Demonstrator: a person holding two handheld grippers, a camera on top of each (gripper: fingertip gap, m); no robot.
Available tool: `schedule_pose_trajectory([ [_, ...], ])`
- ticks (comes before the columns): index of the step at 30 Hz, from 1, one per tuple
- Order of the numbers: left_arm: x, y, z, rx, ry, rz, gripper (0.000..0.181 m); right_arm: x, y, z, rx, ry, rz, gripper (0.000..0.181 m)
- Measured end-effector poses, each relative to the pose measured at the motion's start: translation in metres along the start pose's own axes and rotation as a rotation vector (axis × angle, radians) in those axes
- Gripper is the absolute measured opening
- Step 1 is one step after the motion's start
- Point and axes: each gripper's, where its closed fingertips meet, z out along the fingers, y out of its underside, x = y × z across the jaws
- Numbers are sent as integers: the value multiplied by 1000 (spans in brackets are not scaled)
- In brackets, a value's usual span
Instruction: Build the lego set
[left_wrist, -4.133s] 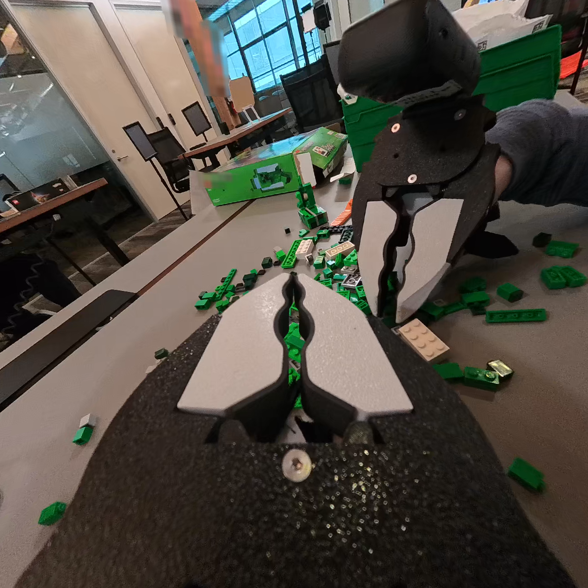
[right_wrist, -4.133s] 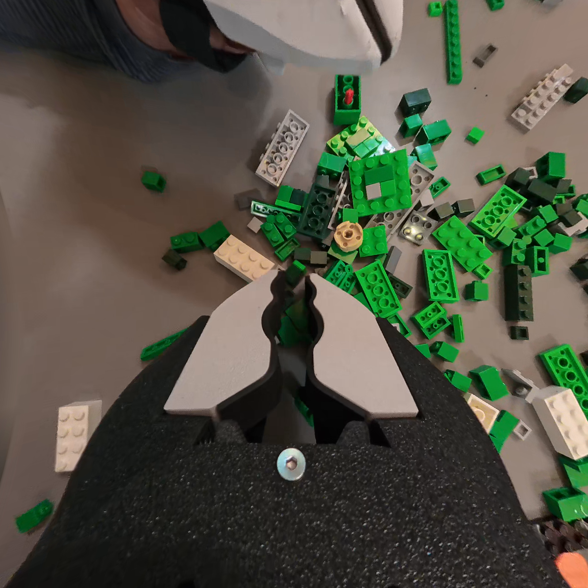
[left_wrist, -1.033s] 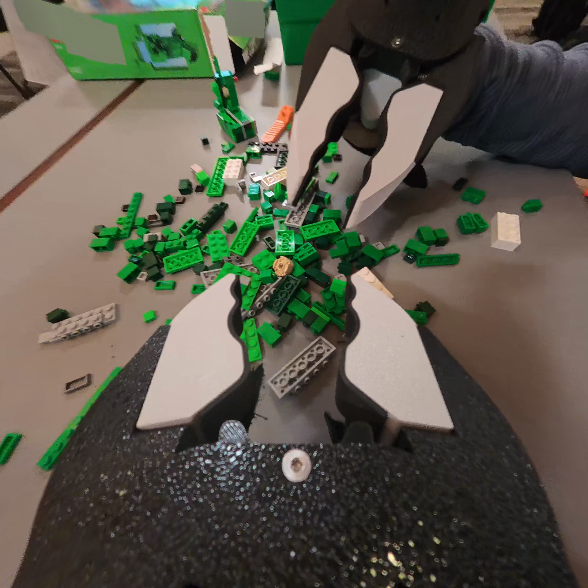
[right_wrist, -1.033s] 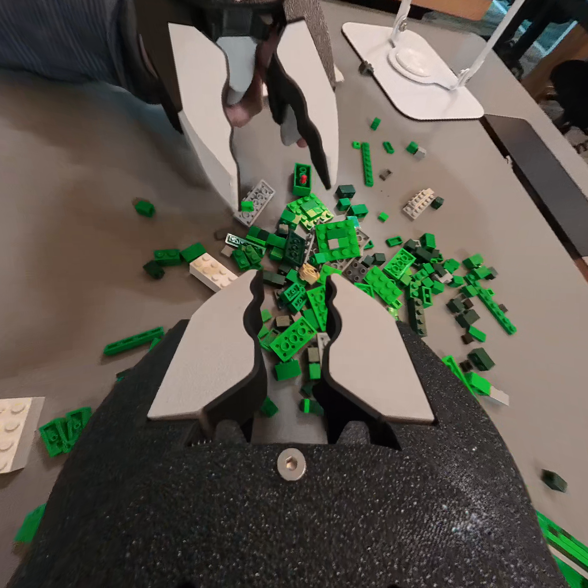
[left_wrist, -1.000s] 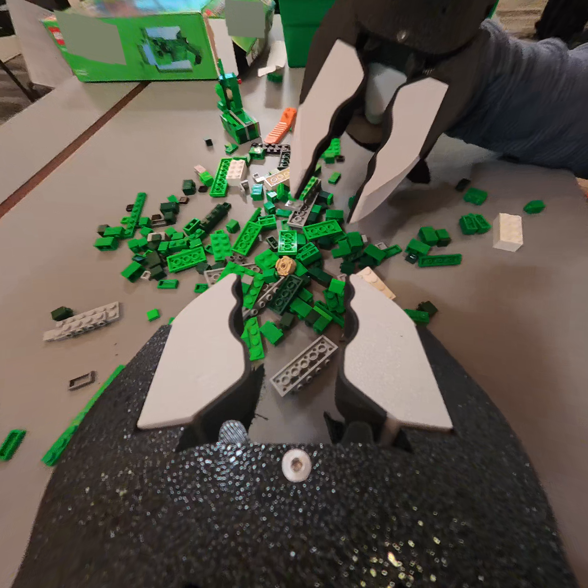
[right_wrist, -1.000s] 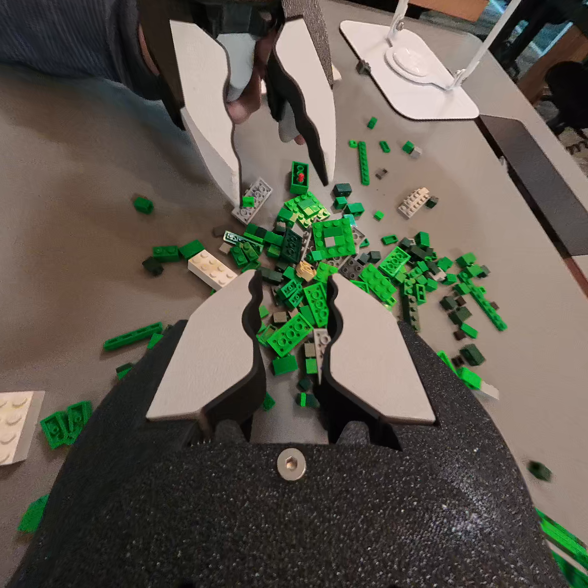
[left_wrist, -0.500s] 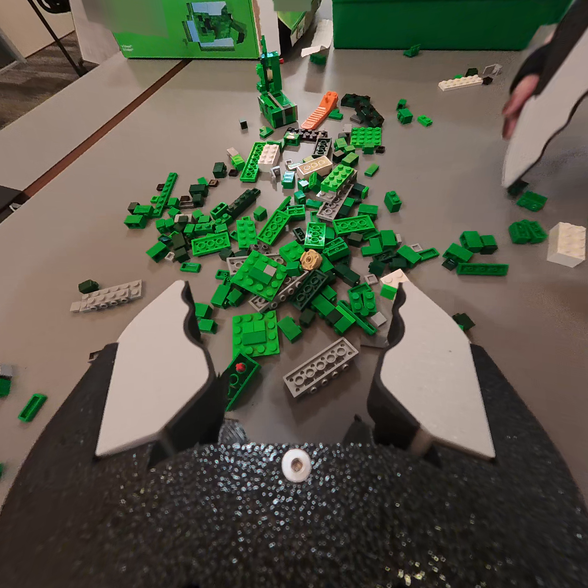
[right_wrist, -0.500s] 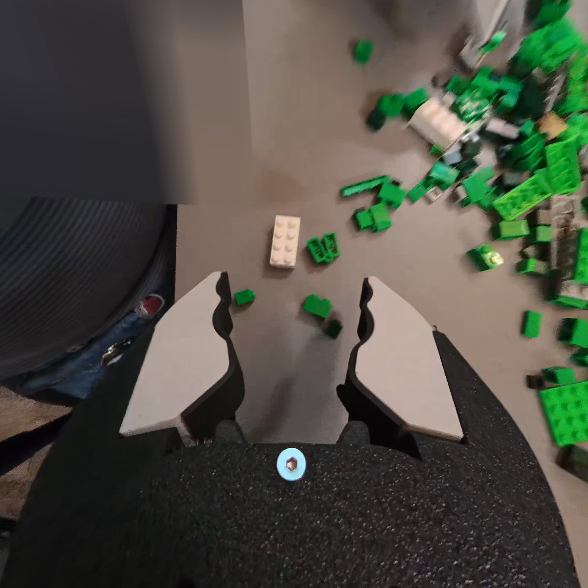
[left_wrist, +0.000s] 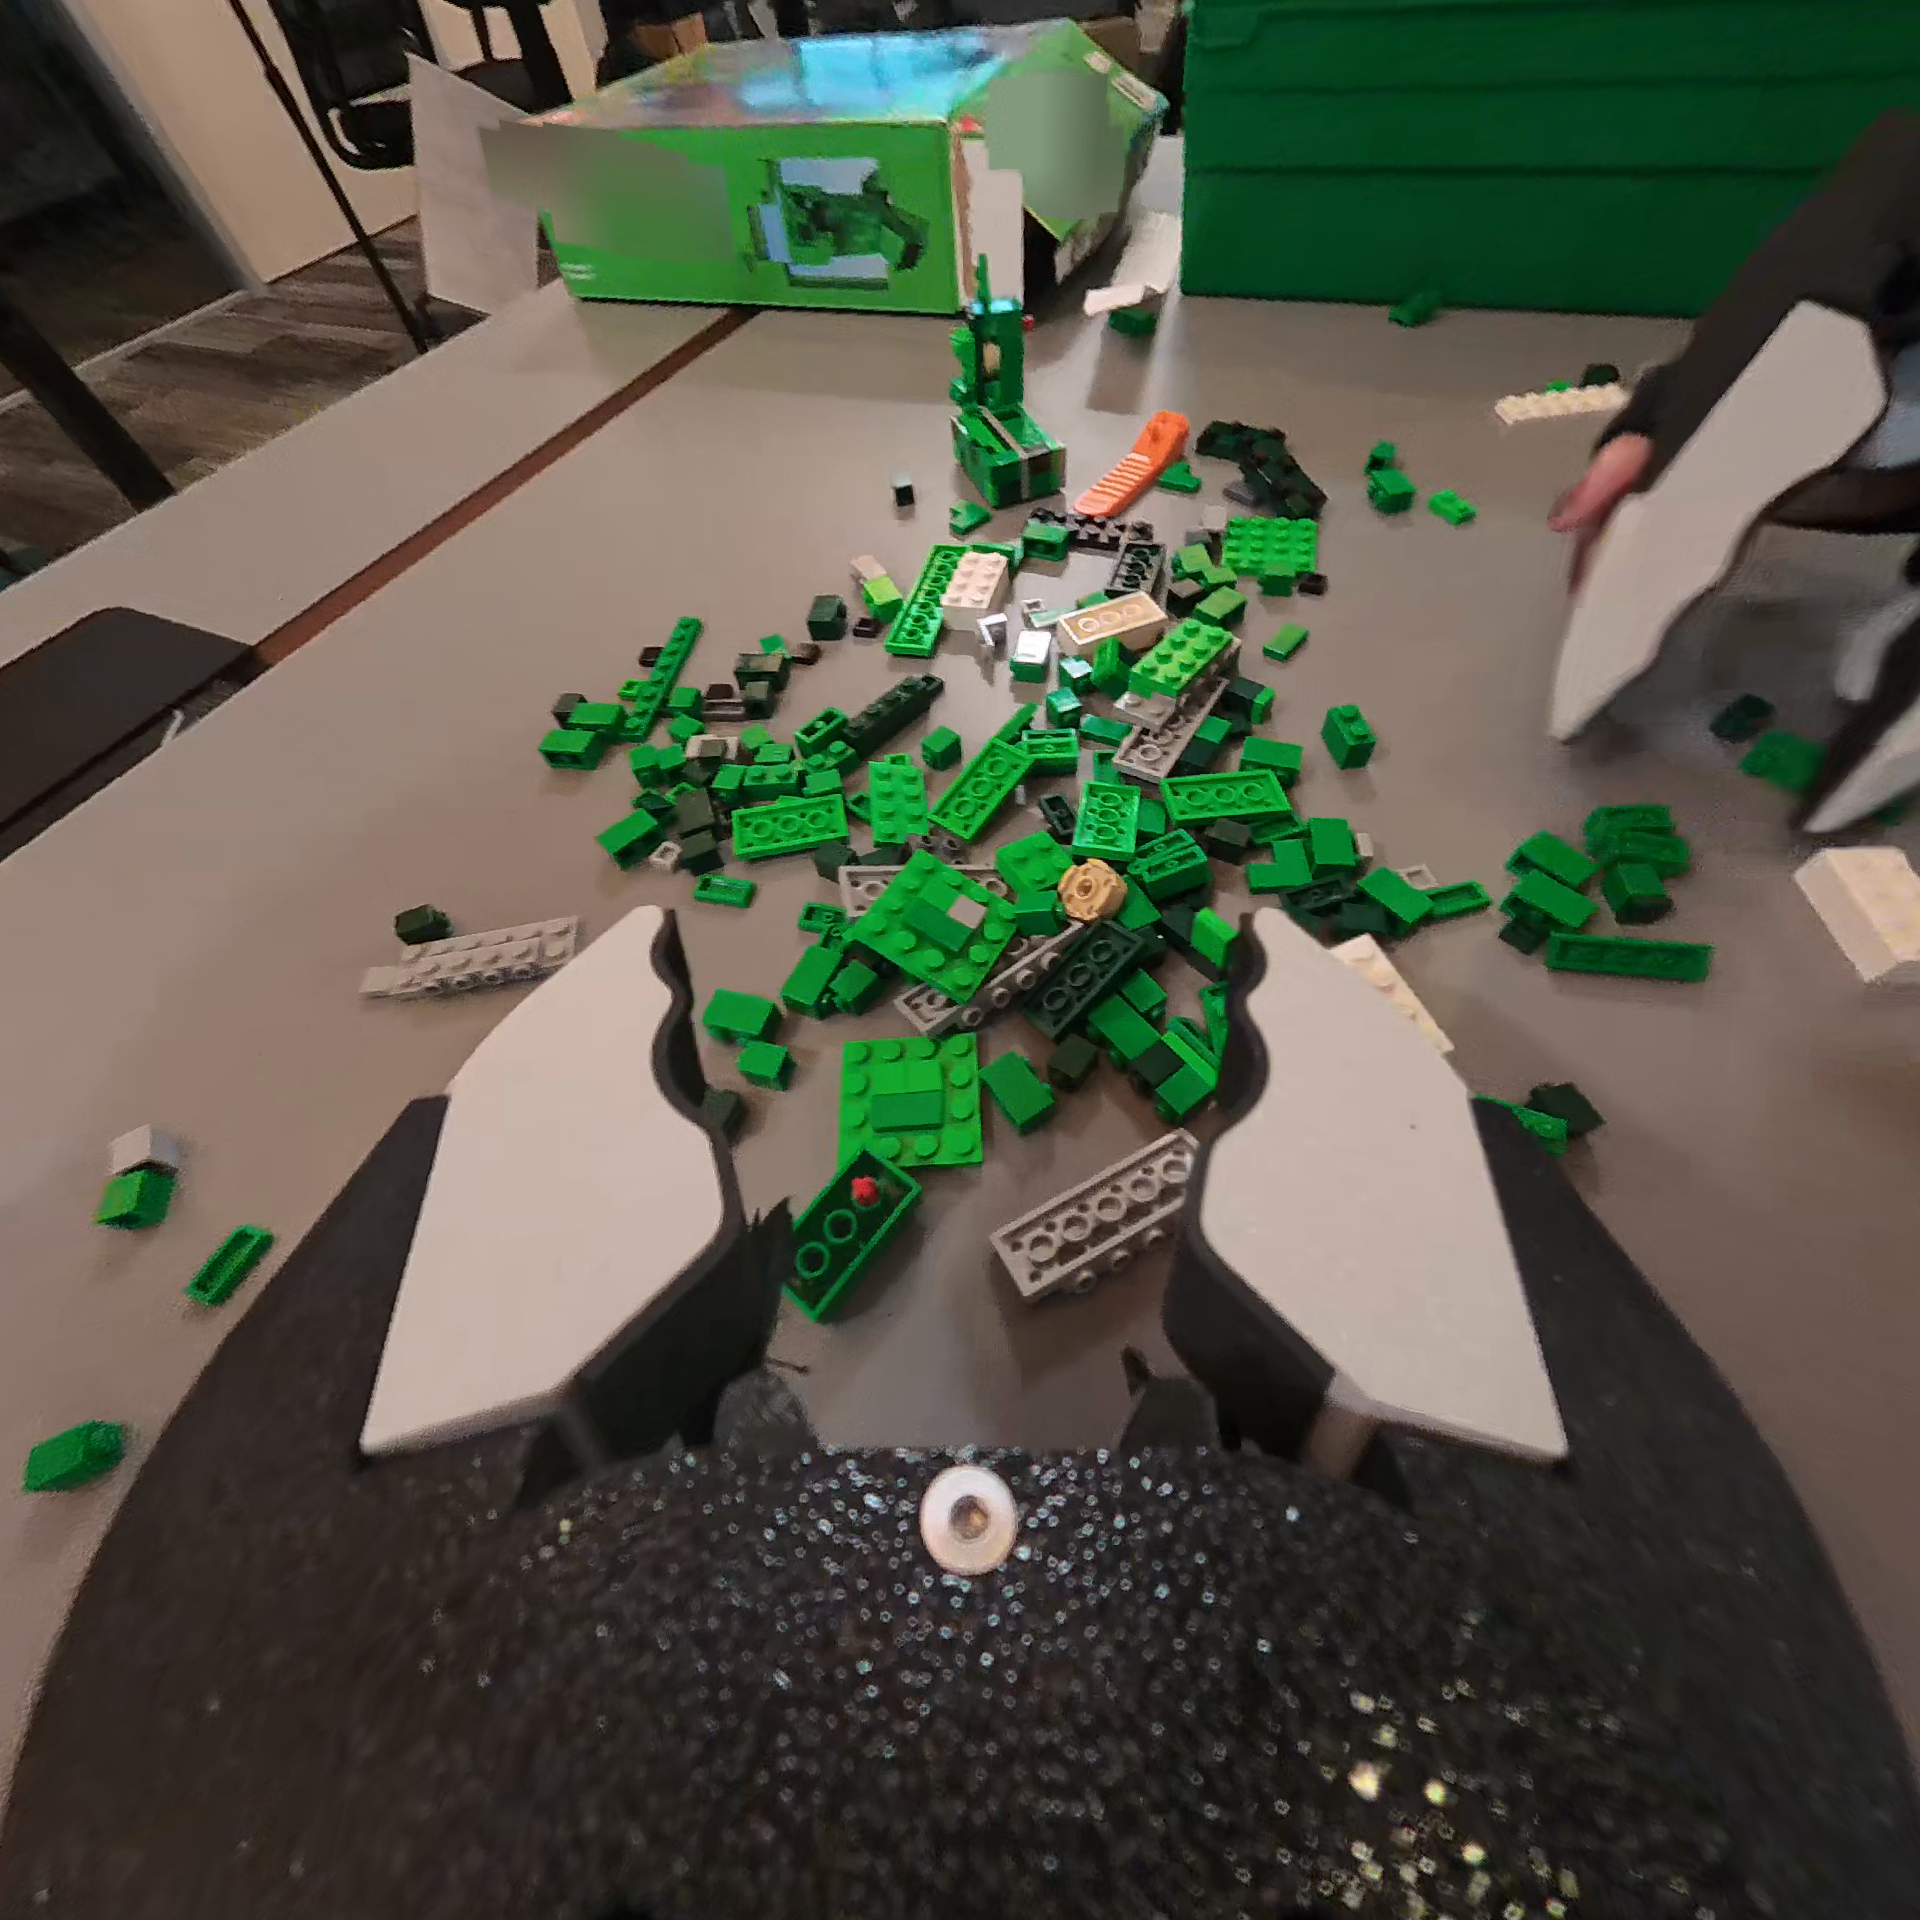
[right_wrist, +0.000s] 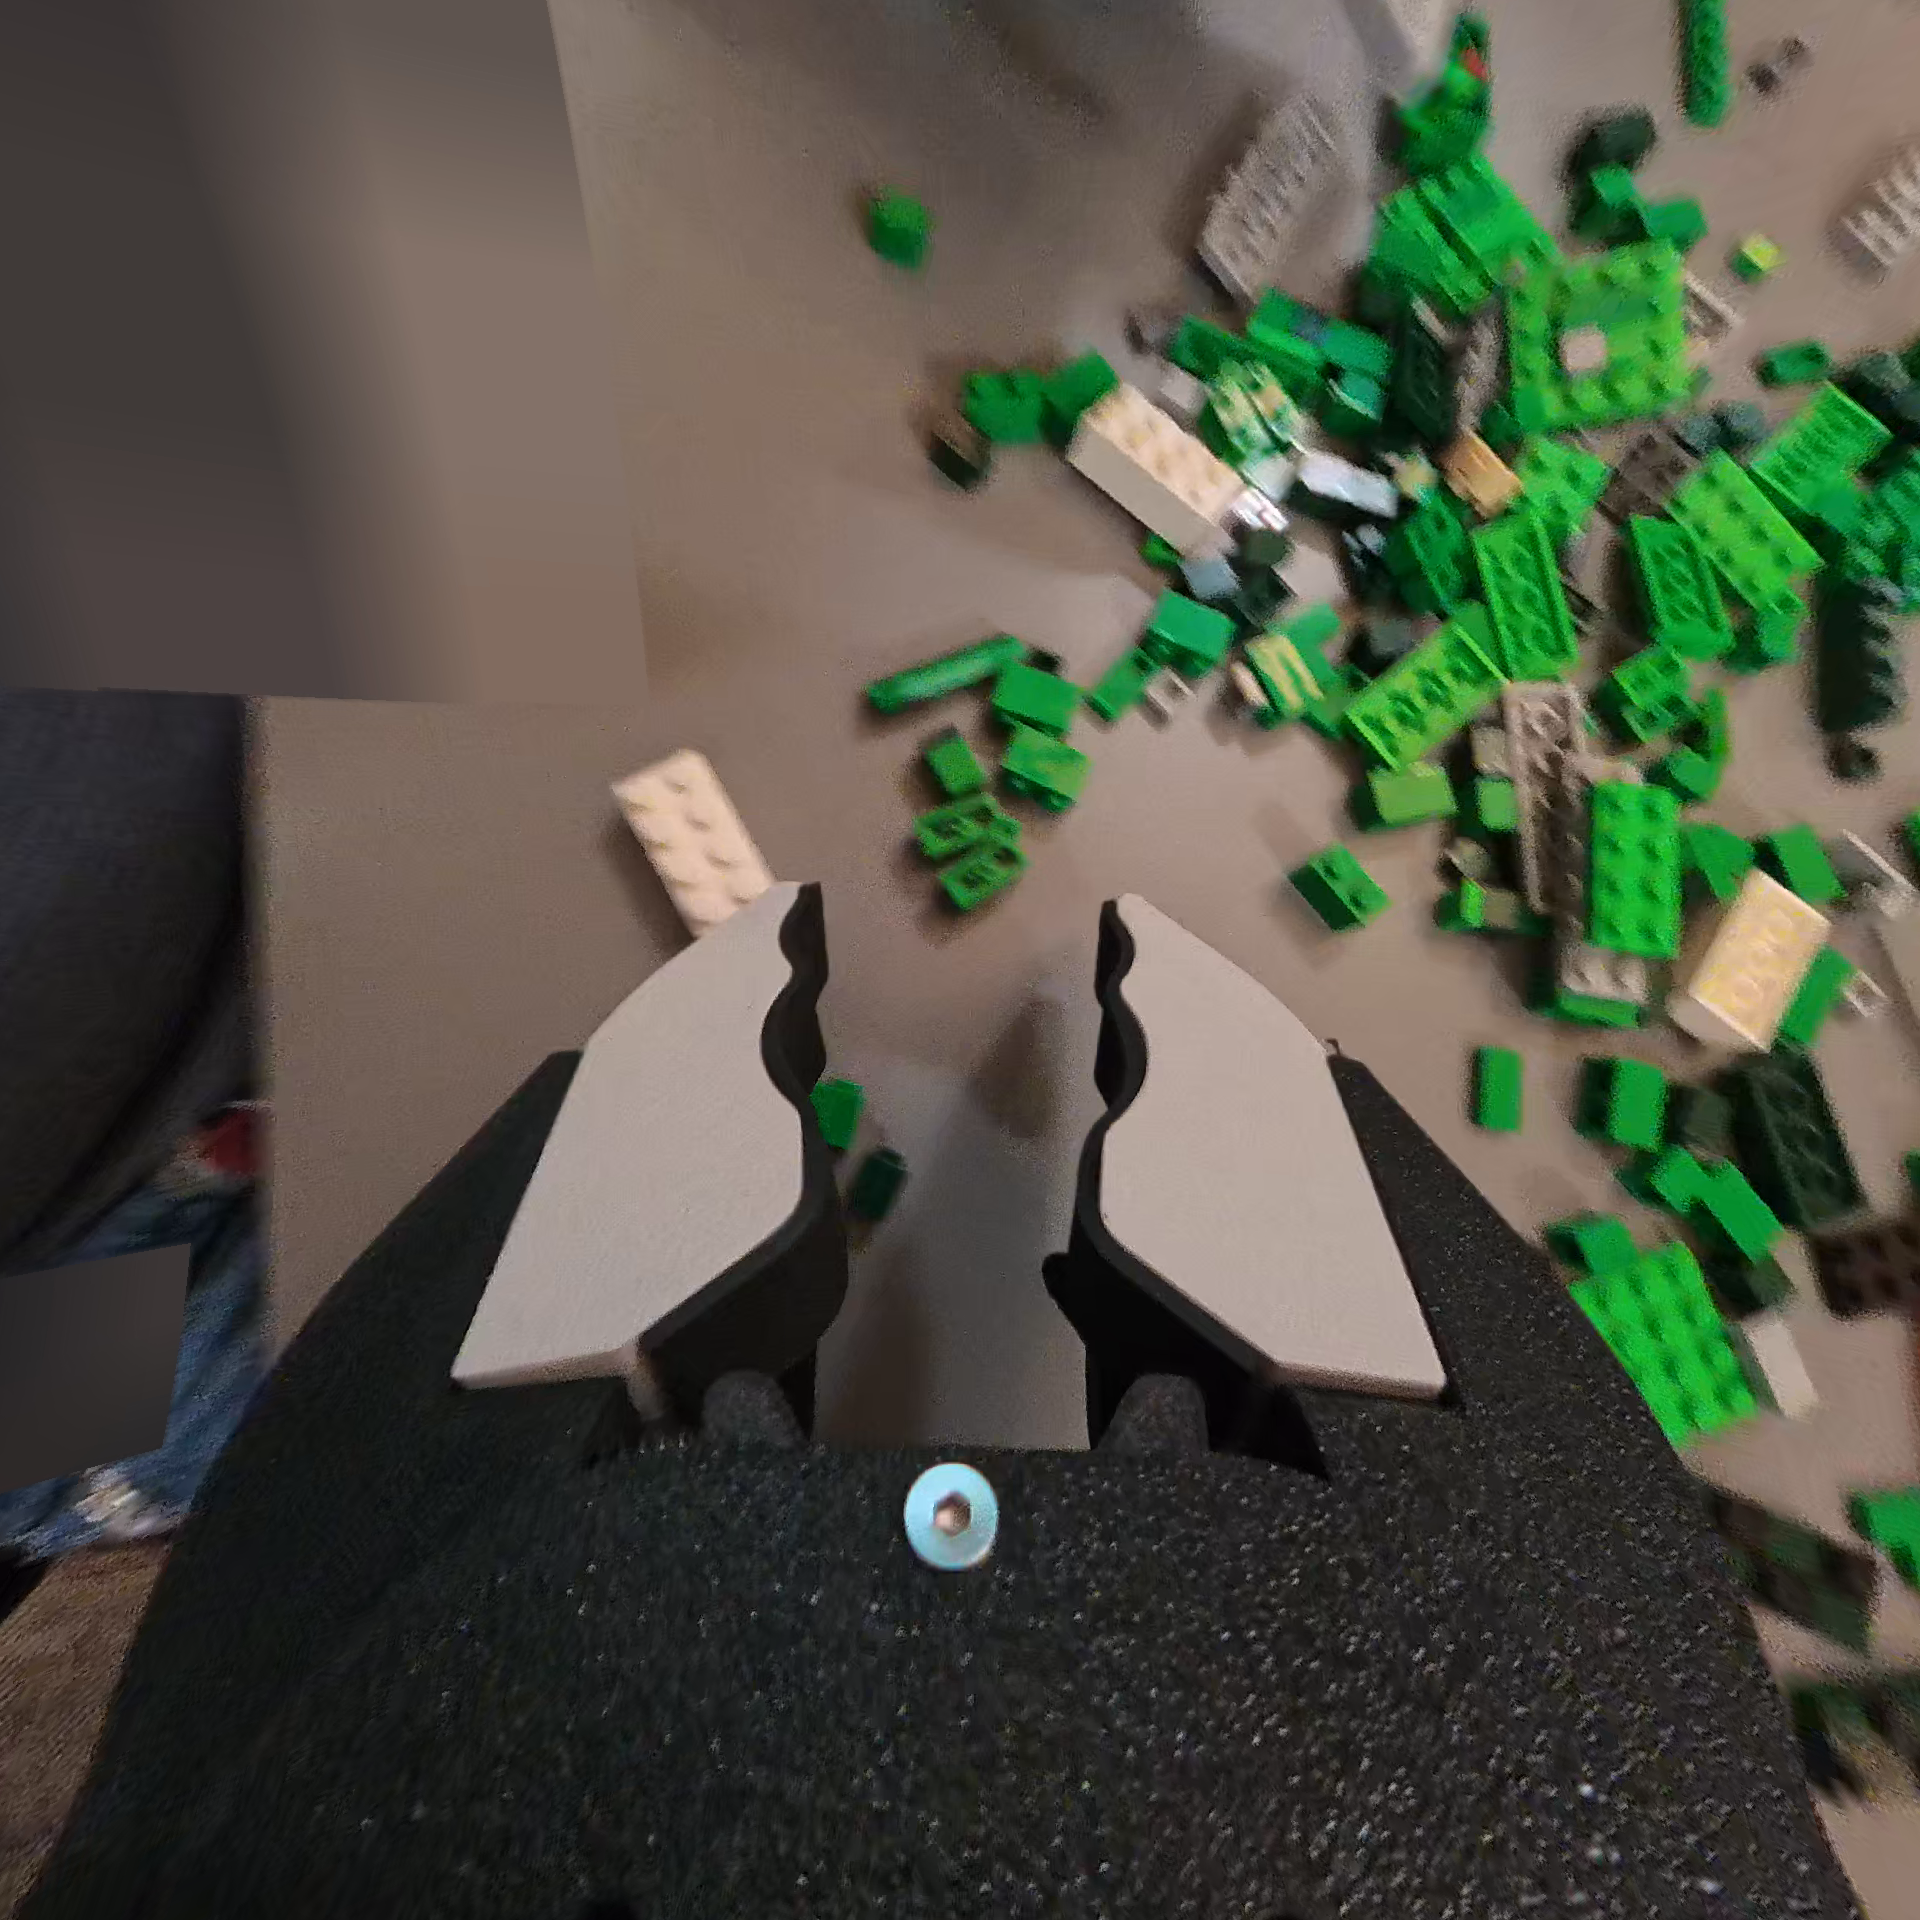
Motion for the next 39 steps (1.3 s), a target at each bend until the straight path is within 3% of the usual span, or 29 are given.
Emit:
schedule_pose_trajectory([
  [4, -9, -3, -6, 37, -1, -68, 95, -26, -9, -2, 22, -115, -54, 52],
  [7, -11, -3, -7, 54, 12, -104, 93, -31, -1, 11, -92, -64, -163, 44],
  [10, -9, 0, -5, 50, 25, -121, 93, -15, -2, 17, -127, 65, -201, 20],
  [14, -6, 0, -4, 47, 37, -111, 92, 0, -9, 6, -52, 56, -52, 22],
  [18, -4, -3, -5, 59, 35, -87, 90, 14, -2, -1, -95, 48, 140, 22],
  [26, 4, -4, -3, 51, 49, -49, 88, 23, 9, 14, -217, 93, 183, 19],
  [30, 11, -4, -1, 50, 73, -28, 84, 30, 7, 15, -217, 118, 171, 9],
  [36, 36, -12, 1, 85, 168, 28, 71, 56, -19, 5, -72, 279, 53, 8],
  [38, 52, -18, 0, 114, 221, 64, 59, 64, -41, 1, 39, 337, -19, 8],
  [39, 63, -21, -2, 135, 264, 92, 43, 65, -54, -1, 107, 357, -60, 8],
])
